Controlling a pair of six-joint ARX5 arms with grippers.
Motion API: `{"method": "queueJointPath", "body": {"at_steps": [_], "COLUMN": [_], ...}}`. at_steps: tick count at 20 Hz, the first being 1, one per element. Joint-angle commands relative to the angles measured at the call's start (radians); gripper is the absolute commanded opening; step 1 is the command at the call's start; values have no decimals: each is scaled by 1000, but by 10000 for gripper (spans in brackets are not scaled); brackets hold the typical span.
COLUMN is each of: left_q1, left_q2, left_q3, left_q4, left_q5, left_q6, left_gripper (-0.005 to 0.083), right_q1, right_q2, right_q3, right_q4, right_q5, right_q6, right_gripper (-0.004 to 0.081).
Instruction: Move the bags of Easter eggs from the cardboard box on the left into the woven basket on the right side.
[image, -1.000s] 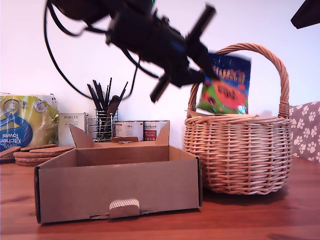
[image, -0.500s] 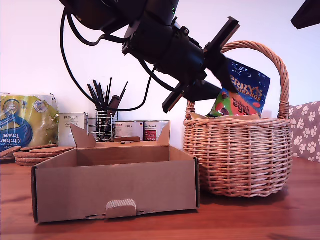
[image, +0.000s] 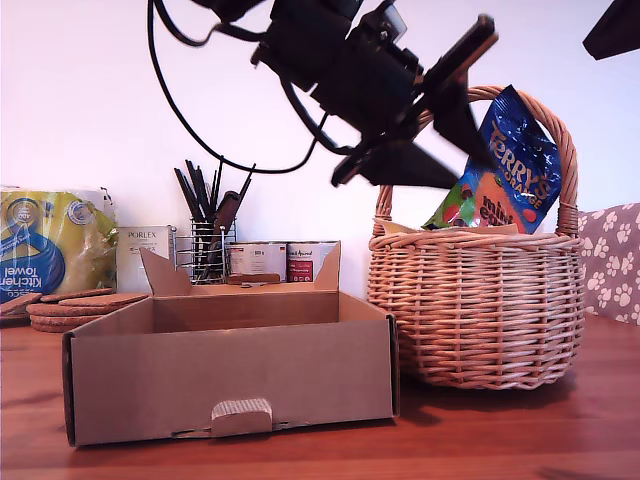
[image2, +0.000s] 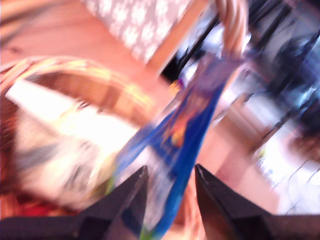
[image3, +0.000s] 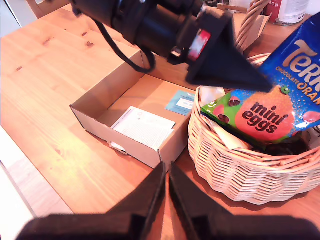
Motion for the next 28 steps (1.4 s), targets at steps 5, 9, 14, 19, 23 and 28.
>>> {"method": "queueJointPath", "body": {"at_steps": [5, 9, 14, 19, 23, 28], "left_q1": [42, 62, 119, 179, 280, 365], "left_q2": [-127, -201, -338, -607, -847, -1199], "left_q3": [11, -22, -208, -566, -756, -880], "left_q4": [-244, -297, -190, 74, 104, 34], "left_q5": [-92, -206, -232, -272, -278, -249], "left_q6": [181, 235, 243, 262, 302, 313], "left_gripper": [81, -19, -19, -19, -19, -19], "right_q1": [4, 4, 2, -6, -45, -69], "right_q2": [-1, 23, 73, 60, -29, -216], "right_q3": [5, 5, 2, -42, -76, -76], "right_q4": [26, 55, 170, 270, 284, 183], "right_q5": [24, 91, 181, 275, 258, 256], "right_q6": [-6, 16, 58, 57, 58, 58], "right_gripper": [-13, -13, -13, -13, -13, -13]}}
